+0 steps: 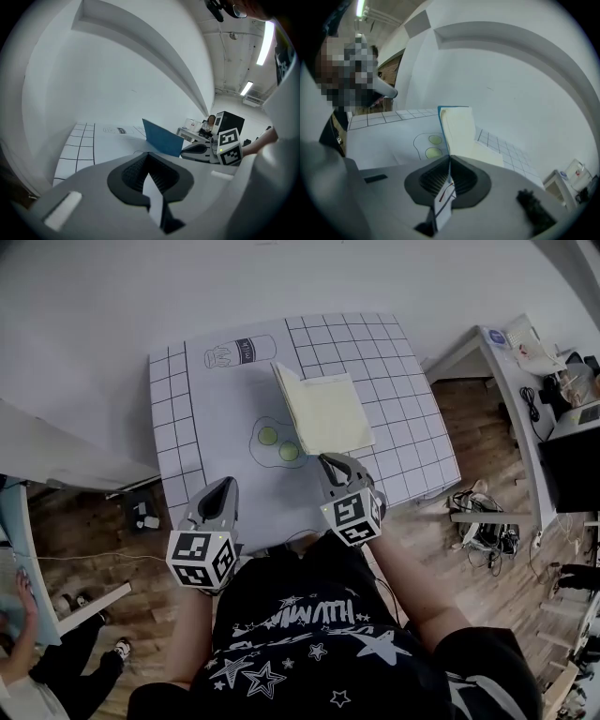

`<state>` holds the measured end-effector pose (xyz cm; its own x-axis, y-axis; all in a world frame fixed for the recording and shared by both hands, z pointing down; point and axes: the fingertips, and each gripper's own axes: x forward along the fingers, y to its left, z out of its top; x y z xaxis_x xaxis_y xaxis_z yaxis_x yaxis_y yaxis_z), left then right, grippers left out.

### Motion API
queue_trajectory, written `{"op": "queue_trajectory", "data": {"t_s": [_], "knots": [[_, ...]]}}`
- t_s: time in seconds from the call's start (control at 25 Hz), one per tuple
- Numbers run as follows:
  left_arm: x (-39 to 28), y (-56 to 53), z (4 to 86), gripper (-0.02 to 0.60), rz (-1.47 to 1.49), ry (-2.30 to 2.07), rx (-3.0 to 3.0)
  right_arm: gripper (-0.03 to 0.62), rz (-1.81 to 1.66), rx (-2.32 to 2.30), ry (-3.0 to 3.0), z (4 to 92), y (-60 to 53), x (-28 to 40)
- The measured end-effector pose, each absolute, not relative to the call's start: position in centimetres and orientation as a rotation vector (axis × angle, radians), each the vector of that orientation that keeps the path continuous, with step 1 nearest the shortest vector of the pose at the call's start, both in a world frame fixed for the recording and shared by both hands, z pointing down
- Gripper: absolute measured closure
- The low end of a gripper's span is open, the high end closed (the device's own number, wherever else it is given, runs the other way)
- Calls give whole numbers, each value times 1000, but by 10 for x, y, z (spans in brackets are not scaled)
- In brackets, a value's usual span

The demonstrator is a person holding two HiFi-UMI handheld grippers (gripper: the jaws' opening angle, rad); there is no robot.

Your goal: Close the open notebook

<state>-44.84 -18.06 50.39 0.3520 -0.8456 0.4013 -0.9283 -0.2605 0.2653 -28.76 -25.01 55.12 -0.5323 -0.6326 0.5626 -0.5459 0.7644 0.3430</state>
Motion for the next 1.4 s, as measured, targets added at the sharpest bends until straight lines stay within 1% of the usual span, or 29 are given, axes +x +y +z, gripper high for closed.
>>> {"op": "queue_trajectory", "data": {"t_s": [0.2, 0.44, 1.0, 1.08, 1.24, 1.4], "knots": [[-438, -185, 502, 572, 250, -1521, 2194, 574, 21, 1037, -2299, 548, -261, -263], [-421, -194, 499, 572, 261, -1494, 2224, 572, 138, 1111, -2265, 555, -274, -235], [-379, -215, 498, 572, 300, -1477, 2236, 572, 480, 1137, -2098, 601, -296, -171], [-374, -218, 496, 572, 294, -1489, 2227, 574, 440, 1192, -2093, 589, -304, -155], [-365, -226, 491, 572, 282, -1521, 2211, 574, 256, 1341, -2090, 550, -328, -123], [-356, -234, 483, 572, 259, -1551, 2203, 575, 180, 1276, -2255, 522, -344, -135]]}}
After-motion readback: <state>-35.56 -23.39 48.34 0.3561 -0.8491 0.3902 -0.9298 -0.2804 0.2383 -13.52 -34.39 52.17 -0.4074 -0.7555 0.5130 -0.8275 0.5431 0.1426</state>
